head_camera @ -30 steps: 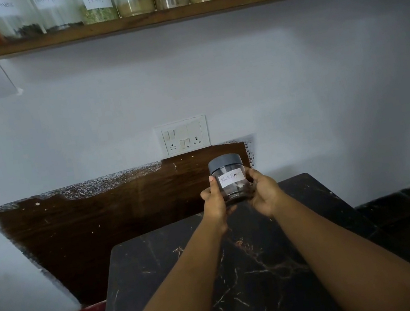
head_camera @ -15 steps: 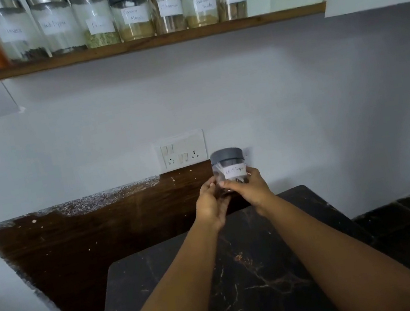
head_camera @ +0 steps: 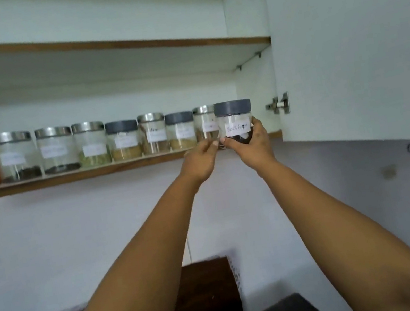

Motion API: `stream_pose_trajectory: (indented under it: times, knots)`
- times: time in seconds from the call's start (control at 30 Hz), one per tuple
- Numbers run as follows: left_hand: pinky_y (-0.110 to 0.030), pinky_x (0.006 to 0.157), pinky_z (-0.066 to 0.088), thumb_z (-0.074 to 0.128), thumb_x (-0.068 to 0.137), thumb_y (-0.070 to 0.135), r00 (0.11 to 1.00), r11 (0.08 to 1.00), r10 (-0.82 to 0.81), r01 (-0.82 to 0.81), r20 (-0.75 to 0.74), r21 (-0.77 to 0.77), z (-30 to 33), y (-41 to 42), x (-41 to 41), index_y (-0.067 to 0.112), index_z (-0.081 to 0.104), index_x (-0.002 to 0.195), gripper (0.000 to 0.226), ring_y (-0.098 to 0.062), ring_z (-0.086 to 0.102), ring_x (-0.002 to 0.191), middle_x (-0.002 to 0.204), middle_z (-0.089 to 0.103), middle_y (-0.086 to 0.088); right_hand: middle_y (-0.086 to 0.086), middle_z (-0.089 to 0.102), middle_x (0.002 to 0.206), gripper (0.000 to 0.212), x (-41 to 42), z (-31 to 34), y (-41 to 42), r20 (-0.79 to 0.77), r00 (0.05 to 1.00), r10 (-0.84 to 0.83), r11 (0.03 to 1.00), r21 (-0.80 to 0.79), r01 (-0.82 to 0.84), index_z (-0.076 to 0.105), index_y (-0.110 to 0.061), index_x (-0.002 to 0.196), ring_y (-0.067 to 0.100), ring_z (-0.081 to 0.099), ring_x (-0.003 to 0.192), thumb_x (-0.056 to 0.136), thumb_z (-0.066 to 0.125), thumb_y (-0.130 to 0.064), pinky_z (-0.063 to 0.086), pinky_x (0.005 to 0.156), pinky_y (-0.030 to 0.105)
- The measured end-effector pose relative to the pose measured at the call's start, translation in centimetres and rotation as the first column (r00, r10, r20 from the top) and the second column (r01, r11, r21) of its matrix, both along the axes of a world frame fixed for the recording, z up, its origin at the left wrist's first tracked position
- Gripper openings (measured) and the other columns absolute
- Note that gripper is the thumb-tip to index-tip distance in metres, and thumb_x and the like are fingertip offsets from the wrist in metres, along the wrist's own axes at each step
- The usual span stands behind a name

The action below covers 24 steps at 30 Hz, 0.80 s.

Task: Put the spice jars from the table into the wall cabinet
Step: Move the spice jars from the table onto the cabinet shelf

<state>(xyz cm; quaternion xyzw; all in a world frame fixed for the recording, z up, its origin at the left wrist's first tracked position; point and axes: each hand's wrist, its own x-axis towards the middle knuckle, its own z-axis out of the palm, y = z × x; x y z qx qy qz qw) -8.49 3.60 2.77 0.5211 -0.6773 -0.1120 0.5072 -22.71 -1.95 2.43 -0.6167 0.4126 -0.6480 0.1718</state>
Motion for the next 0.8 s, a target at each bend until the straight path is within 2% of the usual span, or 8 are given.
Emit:
stream_pose_trajectory:
  times: [0.03, 0.07, 0.13, 0.2, 0.27, 0.43, 0.6, 0.8]
  knots:
    - [-0.040, 0.112, 0.023, 0.035, 0.102, 0.042, 0.937, 0.974, 0.223, -0.203, 0.268, -0.098, 0.2, -0.8, 0.9, 0.020, 0.049, 0.138, 0.044, -0.024, 0.036, 0.136, 0.144, 0.046, -0.005, 0.000, 0.054, 0.129, 0.099, -0.6, 0.7, -0.8, -0.032, 0.999, -0.013, 1.000, 0.006, 0.013, 0.037, -0.023, 0.141, 0.018, 0.054, 0.118, 0.059, 0.082, -0.057, 0.047, 0.099, 0.033]
    - [-0.046, 0.116, 0.014, 0.032, 0.102, 0.045, 0.799, 0.914, 0.405, -0.350, 0.445, -0.204, 0.6, -1.8, 1.9, 0.018, 0.045, 0.140, 0.049, -0.027, 0.029, 0.140, 0.147, 0.040, -0.009, 0.001, 0.053, 0.131, 0.096, -1.2, 1.7, -1.8, -0.057, 0.998, -0.031, 1.000, 0.005, 0.031, 0.036, -0.021, 0.142, 0.020, 0.053, 0.119, 0.064, 0.082, -0.051, 0.045, 0.098, 0.031]
    - [-0.052, 0.117, 0.001, 0.027, 0.101, 0.049, 0.621, 0.839, 0.507, -0.513, 0.597, -0.180, 0.0, -3.5, 3.7, 0.014, 0.026, 0.150, 0.060, -0.029, 0.010, 0.147, 0.157, 0.021, -0.013, 0.004, 0.053, 0.133, 0.090, -2.4, 2.7, -3.9, -0.125, 0.990, -0.058, 0.998, 0.013, 0.060, 0.033, -0.018, 0.143, 0.022, 0.052, 0.122, 0.071, 0.081, -0.043, 0.043, 0.092, 0.028]
    - [-0.054, 0.117, -0.001, 0.027, 0.101, 0.050, 0.600, 0.824, 0.484, -0.557, 0.637, -0.102, -1.1, -4.6, 4.7, 0.015, 0.012, 0.154, 0.065, -0.028, -0.001, 0.148, 0.160, 0.009, -0.010, 0.006, 0.053, 0.132, 0.089, -2.9, 3.1, -5.8, -0.221, 0.973, -0.066, 0.994, 0.075, 0.084, 0.030, -0.015, 0.144, 0.025, 0.052, 0.122, 0.074, 0.079, -0.044, 0.043, 0.090, 0.029]
    - [-0.055, 0.116, -0.001, 0.029, 0.100, 0.050, 0.585, 0.814, 0.502, -0.569, 0.637, -0.119, -1.6, -5.2, 4.7, 0.016, 0.009, 0.154, 0.067, -0.029, -0.003, 0.148, 0.160, 0.008, -0.009, 0.009, 0.053, 0.133, 0.093, -2.9, 3.5, -7.4, -0.306, 0.950, -0.060, 0.980, 0.162, 0.114, 0.027, -0.012, 0.144, 0.029, 0.051, 0.123, 0.075, 0.076, -0.051, 0.045, 0.094, 0.035]
    - [-0.055, 0.117, 0.003, 0.036, 0.098, 0.051, 0.534, 0.797, 0.483, -0.596, 0.694, -0.096, -0.3, -5.2, 4.5, 0.018, 0.008, 0.154, 0.070, -0.029, 0.000, 0.148, 0.160, 0.007, -0.008, 0.012, 0.052, 0.131, 0.090, -1.9, 4.7, -9.4, -0.295, 0.955, 0.004, 0.948, 0.304, 0.090, 0.029, -0.010, 0.138, 0.031, 0.052, 0.119, 0.074, 0.075, -0.052, 0.045, 0.097, 0.041]
    - [-0.055, 0.118, 0.007, 0.041, 0.097, 0.049, 0.514, 0.796, 0.457, -0.601, 0.726, -0.076, 0.0, -4.7, 4.7, 0.018, 0.011, 0.153, 0.070, -0.031, 0.006, 0.146, 0.158, 0.011, -0.008, 0.013, 0.055, 0.128, 0.085, -0.3, 3.8, -10.8, -0.165, 0.985, -0.045, 0.944, 0.316, 0.096, 0.021, -0.016, 0.133, 0.033, 0.054, 0.117, 0.076, 0.077, -0.045, 0.044, 0.100, 0.046]
    - [-0.055, 0.117, 0.010, 0.044, 0.096, 0.050, 0.472, 0.785, 0.470, -0.611, 0.746, -0.108, -0.4, -5.1, 4.7, 0.018, 0.010, 0.153, 0.074, -0.029, 0.008, 0.145, 0.157, 0.012, -0.006, 0.016, 0.054, 0.129, 0.081, 0.4, 2.6, -11.9, -0.306, 0.928, -0.214, 0.912, 0.277, 0.301, 0.026, -0.015, 0.136, 0.034, 0.040, 0.130, 0.081, 0.061, -0.063, 0.027, 0.111, 0.047]
